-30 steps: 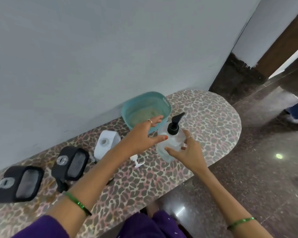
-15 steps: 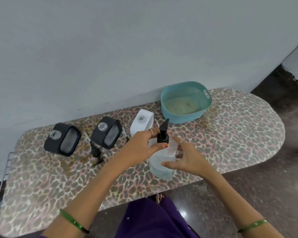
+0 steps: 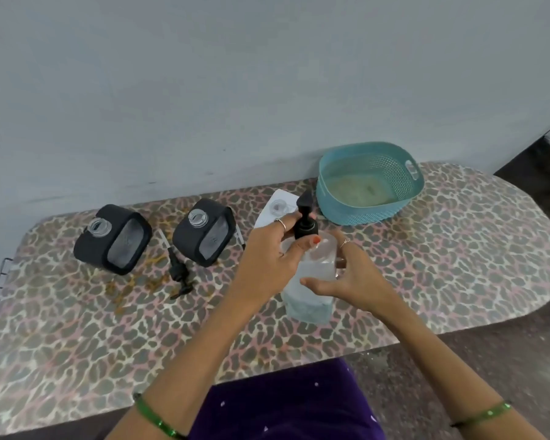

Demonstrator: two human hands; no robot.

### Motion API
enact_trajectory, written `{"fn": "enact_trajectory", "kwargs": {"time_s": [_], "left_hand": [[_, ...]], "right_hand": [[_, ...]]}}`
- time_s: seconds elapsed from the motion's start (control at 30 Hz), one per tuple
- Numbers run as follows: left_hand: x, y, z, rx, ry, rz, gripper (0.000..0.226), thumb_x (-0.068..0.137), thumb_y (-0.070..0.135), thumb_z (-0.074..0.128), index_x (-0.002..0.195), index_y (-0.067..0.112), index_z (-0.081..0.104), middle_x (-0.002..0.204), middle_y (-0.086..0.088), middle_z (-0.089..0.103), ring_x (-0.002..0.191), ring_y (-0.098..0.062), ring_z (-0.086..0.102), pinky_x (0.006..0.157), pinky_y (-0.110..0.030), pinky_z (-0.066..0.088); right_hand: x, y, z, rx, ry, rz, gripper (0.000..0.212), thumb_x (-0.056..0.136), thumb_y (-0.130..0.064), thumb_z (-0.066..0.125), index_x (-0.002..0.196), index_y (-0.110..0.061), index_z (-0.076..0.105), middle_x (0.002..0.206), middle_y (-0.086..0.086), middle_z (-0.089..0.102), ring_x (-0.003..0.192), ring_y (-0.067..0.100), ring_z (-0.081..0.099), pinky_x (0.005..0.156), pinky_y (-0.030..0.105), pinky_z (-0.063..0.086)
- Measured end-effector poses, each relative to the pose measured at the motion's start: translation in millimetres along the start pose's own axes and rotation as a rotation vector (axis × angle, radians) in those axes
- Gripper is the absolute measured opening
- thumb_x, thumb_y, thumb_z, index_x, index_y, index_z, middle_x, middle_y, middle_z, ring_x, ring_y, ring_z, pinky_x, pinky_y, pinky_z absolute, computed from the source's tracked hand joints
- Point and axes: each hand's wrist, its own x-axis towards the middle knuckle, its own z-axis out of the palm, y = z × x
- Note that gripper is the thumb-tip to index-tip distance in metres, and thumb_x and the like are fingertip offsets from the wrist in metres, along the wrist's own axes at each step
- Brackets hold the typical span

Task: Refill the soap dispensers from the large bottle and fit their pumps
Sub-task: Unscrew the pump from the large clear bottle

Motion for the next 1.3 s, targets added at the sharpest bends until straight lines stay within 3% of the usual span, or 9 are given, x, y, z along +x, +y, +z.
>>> {"fn": "enact_trajectory", "kwargs": {"time_s": [0.1,0.27,0.4,0.5,0.67,0.73,1.0,1.17,1.3], "left_hand": [[-9.3,13.8,1.1,-0.062,0.110,0.016,0.028,0.084,0.024,0.074,0.109,0.013,0.069,0.093,0.024,0.067,0.093,0.012,0.064,0.084,-0.006,0.046],[-11.7,19.7,-2.7,-0.204,0.225,0.041,0.036,0.073,0.031,0.085,0.102,0.017,0.070,0.089,0.012,0.073,0.089,-0.003,0.070,0.083,-0.018,0.054],[-10.5,9.1,-0.9,-0.333,0.246,0.096,0.034,0.067,0.036,0.082,0.093,0.021,0.066,0.084,0.009,0.071,0.085,-0.012,0.070,0.081,-0.024,0.054],[-10.1,5.4,-2.7,-0.368,0.160,0.143,0.026,0.076,0.030,0.081,0.097,0.024,0.066,0.091,0.004,0.074,0.091,-0.013,0.071,0.086,-0.027,0.055],[-11.5,-0.5,-21.1,-0.355,-0.187,0.242,0.034,0.091,0.029,0.055,0.125,0.031,0.055,0.122,0.011,0.069,0.119,-0.001,0.060,0.094,-0.014,0.047],[-12.3,-2.9,-25.9,-0.362,-0.220,0.267,0.037,0.089,0.029,0.054,0.126,0.026,0.054,0.123,0.012,0.068,0.118,0.000,0.060,0.093,-0.011,0.046],[-24.9,-0.3,-6.7,-0.360,0.098,0.312,0.034,0.064,0.025,0.083,0.093,0.022,0.066,0.089,0.006,0.075,0.086,-0.010,0.072,0.079,-0.021,0.056],[-40.1,10.7,11.3,-0.226,0.170,0.281,0.031,0.073,0.035,0.083,0.097,0.031,0.063,0.091,0.016,0.072,0.095,0.003,0.066,0.091,-0.018,0.049],[-52.4,22.2,16.6,-0.208,0.175,0.265,0.019,0.077,0.029,0.081,0.090,0.029,0.068,0.086,0.015,0.074,0.085,0.007,0.068,0.081,-0.011,0.052]], "right_hand": [[-5.6,-12.2,2.0,0.012,0.081,-0.023,0.063,0.058,-0.048,0.079,0.111,-0.032,0.049,0.097,-0.016,0.064,0.090,-0.001,0.061,0.076,0.018,0.050],[-8.8,-24.0,3.6,0.052,0.137,-0.156,0.054,0.060,-0.048,0.079,0.101,-0.032,0.049,0.090,-0.010,0.064,0.085,0.011,0.063,0.074,0.032,0.052],[-4.1,-19.1,12.5,0.105,0.140,-0.258,0.056,0.061,-0.038,0.082,0.102,-0.037,0.045,0.090,-0.021,0.062,0.083,0.005,0.063,0.068,0.015,0.045],[-0.2,-11.9,20.9,0.207,0.148,-0.310,0.056,0.064,-0.025,0.082,0.106,-0.025,0.045,0.092,-0.024,0.061,0.083,-0.002,0.061,0.068,0.008,0.044],[4.5,-1.4,27.0,0.299,0.167,-0.415,0.058,0.067,-0.030,0.076,0.116,-0.026,0.045,0.108,-0.016,0.062,0.103,0.008,0.062,0.082,0.019,0.049],[5.3,2.9,28.6,0.298,0.180,-0.445,0.059,0.066,-0.030,0.077,0.116,-0.029,0.046,0.109,-0.013,0.062,0.105,0.014,0.062,0.084,0.025,0.051],[-9.9,8.2,35.9,0.331,0.255,-0.516,0.056,0.068,-0.028,0.077,0.114,-0.029,0.045,0.105,-0.007,0.063,0.102,0.019,0.064,0.085,0.034,0.051],[-27.6,11.0,39.1,0.348,0.297,-0.519,0.061,0.068,-0.028,0.077,0.120,-0.023,0.046,0.112,0.003,0.064,0.109,0.023,0.063,0.092,0.047,0.051],[-40.9,7.7,42.5,0.320,0.363,-0.508,0.058,0.067,-0.030,0.078,0.116,-0.024,0.048,0.109,-0.007,0.065,0.109,0.017,0.063,0.091,0.034,0.050]]}}
